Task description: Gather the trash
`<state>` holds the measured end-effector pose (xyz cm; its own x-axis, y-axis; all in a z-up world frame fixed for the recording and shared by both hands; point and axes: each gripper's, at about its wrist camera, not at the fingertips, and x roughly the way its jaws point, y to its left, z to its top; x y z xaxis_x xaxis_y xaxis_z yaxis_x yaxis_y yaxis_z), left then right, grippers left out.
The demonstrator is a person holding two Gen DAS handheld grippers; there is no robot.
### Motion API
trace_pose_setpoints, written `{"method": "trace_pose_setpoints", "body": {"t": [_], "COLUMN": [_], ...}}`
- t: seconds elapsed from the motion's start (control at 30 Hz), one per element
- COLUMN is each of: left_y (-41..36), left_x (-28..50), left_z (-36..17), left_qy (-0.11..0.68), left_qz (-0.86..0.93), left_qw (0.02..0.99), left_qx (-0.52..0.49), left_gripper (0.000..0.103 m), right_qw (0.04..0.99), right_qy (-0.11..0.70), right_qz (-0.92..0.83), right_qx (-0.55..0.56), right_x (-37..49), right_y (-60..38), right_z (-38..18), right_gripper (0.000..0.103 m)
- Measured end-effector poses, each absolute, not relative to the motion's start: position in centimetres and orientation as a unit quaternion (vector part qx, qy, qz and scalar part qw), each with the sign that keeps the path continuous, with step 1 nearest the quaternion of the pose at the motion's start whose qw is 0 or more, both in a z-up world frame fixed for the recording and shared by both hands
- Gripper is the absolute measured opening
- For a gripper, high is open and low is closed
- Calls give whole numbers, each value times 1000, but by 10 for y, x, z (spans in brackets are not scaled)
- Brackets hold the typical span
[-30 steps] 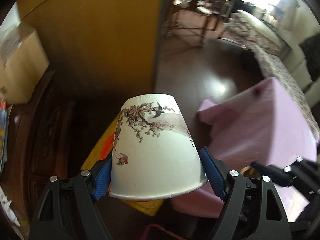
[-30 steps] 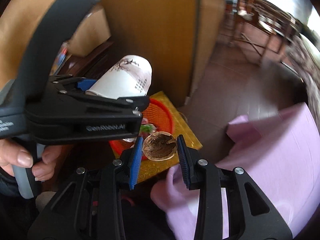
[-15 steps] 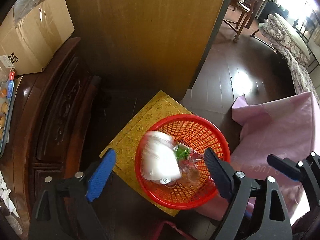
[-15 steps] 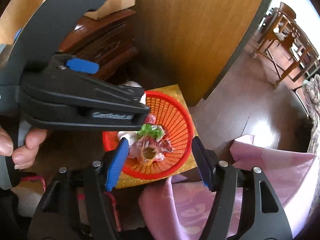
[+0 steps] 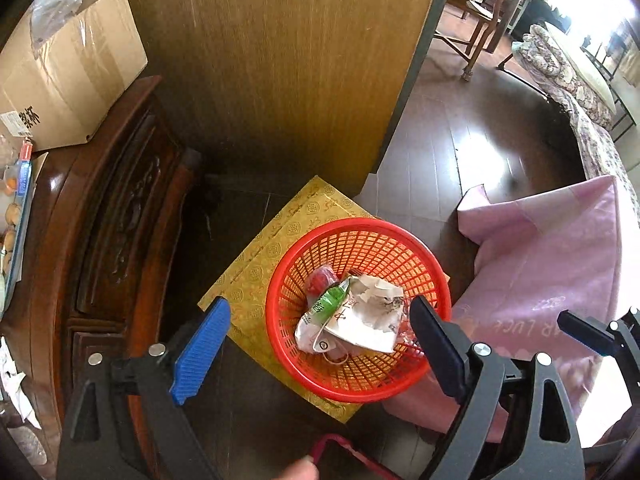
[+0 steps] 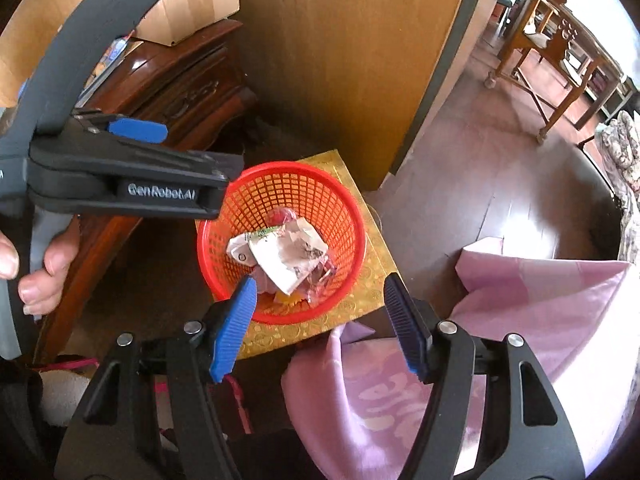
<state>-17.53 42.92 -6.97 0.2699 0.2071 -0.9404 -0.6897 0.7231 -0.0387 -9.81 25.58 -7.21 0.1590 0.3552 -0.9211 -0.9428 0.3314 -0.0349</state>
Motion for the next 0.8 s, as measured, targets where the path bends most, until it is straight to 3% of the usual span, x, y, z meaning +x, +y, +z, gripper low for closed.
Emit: {"method": "trace_pose_setpoints", "body": {"t": [0.8], "left_y": [416], "left_x": [-179], "left_z": [-46], "left_qy": [515], "left_qz": [300], "left_qw": [776], "left_qx": [-205], "left_gripper": [90], "right_qw": [693], "right_qy": [436], "right_qz": [476], "right_qx": [-321], "right_x": [-102], "right_y": [247], "right_z": [-65], "right_gripper": [65]}}
